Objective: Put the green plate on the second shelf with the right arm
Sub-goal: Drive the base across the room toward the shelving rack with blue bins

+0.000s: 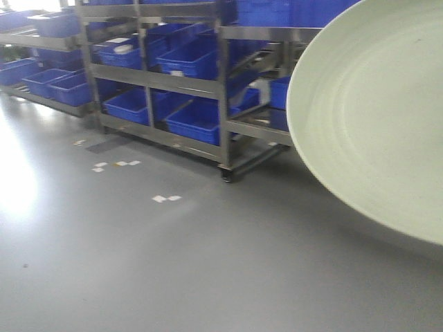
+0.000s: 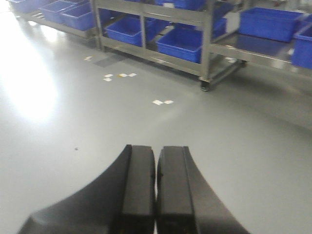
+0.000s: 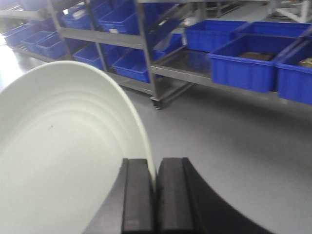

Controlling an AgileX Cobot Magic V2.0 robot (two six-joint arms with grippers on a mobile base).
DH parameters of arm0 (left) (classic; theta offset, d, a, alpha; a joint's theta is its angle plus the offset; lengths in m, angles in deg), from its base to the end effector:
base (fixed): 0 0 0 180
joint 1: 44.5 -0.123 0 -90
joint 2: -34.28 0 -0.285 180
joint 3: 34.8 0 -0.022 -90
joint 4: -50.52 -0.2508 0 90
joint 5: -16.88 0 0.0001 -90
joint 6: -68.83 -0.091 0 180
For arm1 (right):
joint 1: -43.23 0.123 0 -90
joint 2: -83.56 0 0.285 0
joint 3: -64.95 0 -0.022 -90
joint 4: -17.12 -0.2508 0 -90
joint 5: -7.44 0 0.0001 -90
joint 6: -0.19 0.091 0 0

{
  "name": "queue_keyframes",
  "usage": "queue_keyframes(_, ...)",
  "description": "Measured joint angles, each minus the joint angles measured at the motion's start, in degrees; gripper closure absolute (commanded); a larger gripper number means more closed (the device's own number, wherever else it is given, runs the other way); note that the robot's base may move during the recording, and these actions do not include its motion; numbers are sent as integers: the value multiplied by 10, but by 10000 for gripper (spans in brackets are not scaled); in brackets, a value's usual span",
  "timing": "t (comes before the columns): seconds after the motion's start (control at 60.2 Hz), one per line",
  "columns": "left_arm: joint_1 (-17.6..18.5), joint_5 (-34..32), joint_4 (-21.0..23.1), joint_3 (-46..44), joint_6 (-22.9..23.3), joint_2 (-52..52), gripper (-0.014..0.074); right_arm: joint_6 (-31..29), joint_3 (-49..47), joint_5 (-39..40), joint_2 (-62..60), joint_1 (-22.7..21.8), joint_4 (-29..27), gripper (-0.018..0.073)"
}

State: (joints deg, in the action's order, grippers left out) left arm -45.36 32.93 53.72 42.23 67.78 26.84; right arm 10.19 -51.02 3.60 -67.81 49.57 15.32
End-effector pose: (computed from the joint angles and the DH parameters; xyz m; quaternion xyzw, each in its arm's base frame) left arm 0.0544 -0.0006 0.1893 -0.0144 0.7687 -0.0124 0.6394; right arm 0.0912 0.0103 0.2595 0.0348 0.7452 0.1057 0.6574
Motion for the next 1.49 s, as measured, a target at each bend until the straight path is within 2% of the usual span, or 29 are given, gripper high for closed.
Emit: queue_keyframes(1.494, 0, 0, 0, 0, 0, 0, 472, 0, 0, 0, 0, 0, 0, 504)
